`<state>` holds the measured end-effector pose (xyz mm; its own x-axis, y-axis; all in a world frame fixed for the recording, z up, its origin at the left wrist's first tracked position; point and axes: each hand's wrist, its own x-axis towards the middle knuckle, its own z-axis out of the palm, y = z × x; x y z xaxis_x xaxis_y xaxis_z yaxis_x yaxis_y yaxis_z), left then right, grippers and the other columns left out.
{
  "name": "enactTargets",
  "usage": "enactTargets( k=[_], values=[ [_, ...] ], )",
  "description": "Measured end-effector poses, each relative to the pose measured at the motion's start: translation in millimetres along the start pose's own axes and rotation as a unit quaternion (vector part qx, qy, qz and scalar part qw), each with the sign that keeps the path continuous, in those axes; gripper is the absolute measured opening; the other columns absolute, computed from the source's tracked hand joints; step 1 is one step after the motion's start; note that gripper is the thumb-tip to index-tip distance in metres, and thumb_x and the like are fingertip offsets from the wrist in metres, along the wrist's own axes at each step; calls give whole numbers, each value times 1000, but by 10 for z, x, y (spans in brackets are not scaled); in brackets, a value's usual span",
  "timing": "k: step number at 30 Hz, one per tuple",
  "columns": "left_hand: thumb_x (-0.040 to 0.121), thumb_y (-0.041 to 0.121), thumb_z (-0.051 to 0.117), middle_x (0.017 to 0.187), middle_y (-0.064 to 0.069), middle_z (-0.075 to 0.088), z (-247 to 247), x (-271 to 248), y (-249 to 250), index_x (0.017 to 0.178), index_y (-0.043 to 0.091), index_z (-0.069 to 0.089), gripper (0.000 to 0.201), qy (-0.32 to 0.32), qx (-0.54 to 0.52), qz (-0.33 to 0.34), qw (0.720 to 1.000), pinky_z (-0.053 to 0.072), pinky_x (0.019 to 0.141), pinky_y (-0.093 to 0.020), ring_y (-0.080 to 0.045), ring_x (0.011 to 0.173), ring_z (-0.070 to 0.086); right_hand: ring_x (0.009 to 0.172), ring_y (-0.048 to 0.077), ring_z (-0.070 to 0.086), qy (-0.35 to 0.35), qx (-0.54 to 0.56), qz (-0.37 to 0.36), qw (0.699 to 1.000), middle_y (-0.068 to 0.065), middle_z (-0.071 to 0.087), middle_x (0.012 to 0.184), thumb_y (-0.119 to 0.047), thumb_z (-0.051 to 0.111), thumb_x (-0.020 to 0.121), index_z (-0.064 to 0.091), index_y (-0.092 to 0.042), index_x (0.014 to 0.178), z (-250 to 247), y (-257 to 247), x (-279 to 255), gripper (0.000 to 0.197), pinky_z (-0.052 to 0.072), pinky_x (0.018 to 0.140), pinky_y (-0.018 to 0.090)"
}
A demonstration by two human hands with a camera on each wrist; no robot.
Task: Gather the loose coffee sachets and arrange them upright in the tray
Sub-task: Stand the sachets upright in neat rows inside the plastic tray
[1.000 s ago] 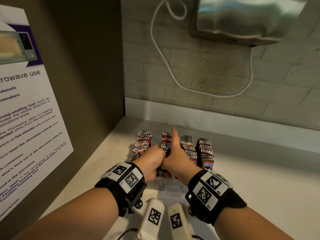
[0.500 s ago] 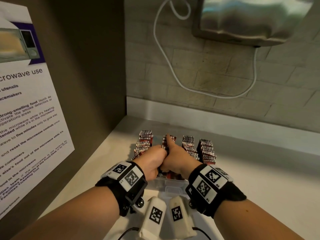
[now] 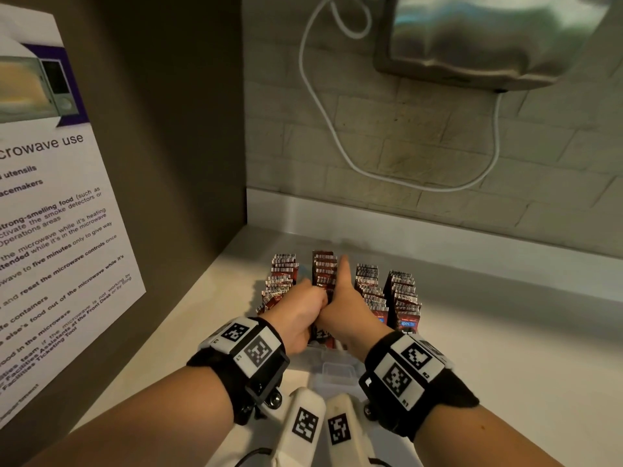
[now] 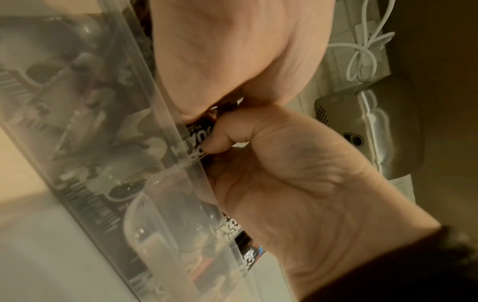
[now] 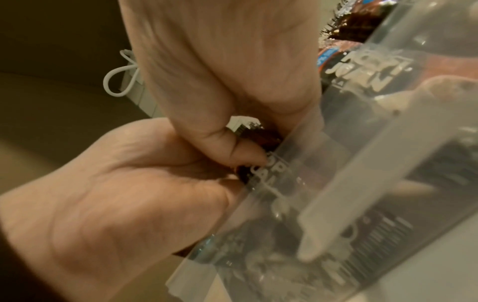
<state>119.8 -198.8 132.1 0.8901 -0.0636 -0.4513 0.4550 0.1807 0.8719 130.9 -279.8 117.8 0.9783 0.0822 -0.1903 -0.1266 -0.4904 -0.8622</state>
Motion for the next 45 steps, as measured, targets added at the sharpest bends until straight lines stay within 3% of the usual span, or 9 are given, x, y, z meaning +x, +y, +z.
enactTargets(
  k=[5,11,15,18,25,32,37,41,45],
  values=[
    [90,-7,32,100,-14,61,-22,33,5,93,22,51,35,8,19,2,1000,51,85,-41,-28,92,57,96,20,65,-3,3,11,1000,7,66,113,3,57,83,-24,-35,147,62,28,-30,110,55,88,41],
    [89,0,37,132,-17,54,13,54,-12,147,17,28,61,11,34,1,999,53,89,-47,-35,116,55,91,18,65,-4,6,15,1000,8,67,112,-4,59,84,-23,-36,147,54,40,-29,108,57,76,35],
    [81,-7,36,80,-16,51,-9,33,24,95,-2,53,23,15,55,-20,998,42,54,-29,-30,72,53,95,22,66,0,-8,26,1000,10,66,113,3,55,80,-23,-30,148,48,39,-12,108,56,87,42],
    [81,-2,39,72,-13,47,-25,23,30,75,2,54,16,9,56,-34,998,38,58,-30,-27,69,48,99,23,65,-2,-2,39,999,14,63,121,5,56,79,-21,-27,149,44,20,-28,109,56,86,41],
    [94,54,39,97,-5,59,-34,-33,87,113,29,53,34,-16,-9,-52,998,48,87,-35,-20,97,58,90,17,62,-21,6,20,1000,18,47,141,16,59,70,-18,-40,148,-84,-157,-52,123,56,86,39],
    [84,73,39,151,-14,38,-39,-77,121,149,18,32,86,-29,-16,-64,997,36,109,-41,-27,129,46,115,29,57,-44,-13,54,997,10,48,140,9,65,65,1,-37,151,-59,-123,32,117,55,73,35],
    [85,71,40,154,-13,33,-51,-60,115,151,20,29,84,-31,-18,-44,998,36,111,-43,-27,138,38,115,29,57,-52,-26,51,997,11,39,148,9,63,66,-7,-41,150,-88,-160,-39,120,51,65,30],
    [92,60,40,158,-8,24,-129,-227,282,153,16,22,78,-50,-7,-5,999,34,106,-34,-25,144,26,78,13,56,-49,-40,9,998,9,49,132,5,67,67,-7,-37,151,-224,-283,-215,119,44,56,23],
    [96,39,47,124,-5,60,-432,-478,528,131,9,53,47,-64,5,96,993,40,99,-31,-17,112,56,85,11,53,40,-58,-50,996,0,47,105,-9,72,73,20,-25,151,-378,-469,-469,95,46,69,22]
  ],
)
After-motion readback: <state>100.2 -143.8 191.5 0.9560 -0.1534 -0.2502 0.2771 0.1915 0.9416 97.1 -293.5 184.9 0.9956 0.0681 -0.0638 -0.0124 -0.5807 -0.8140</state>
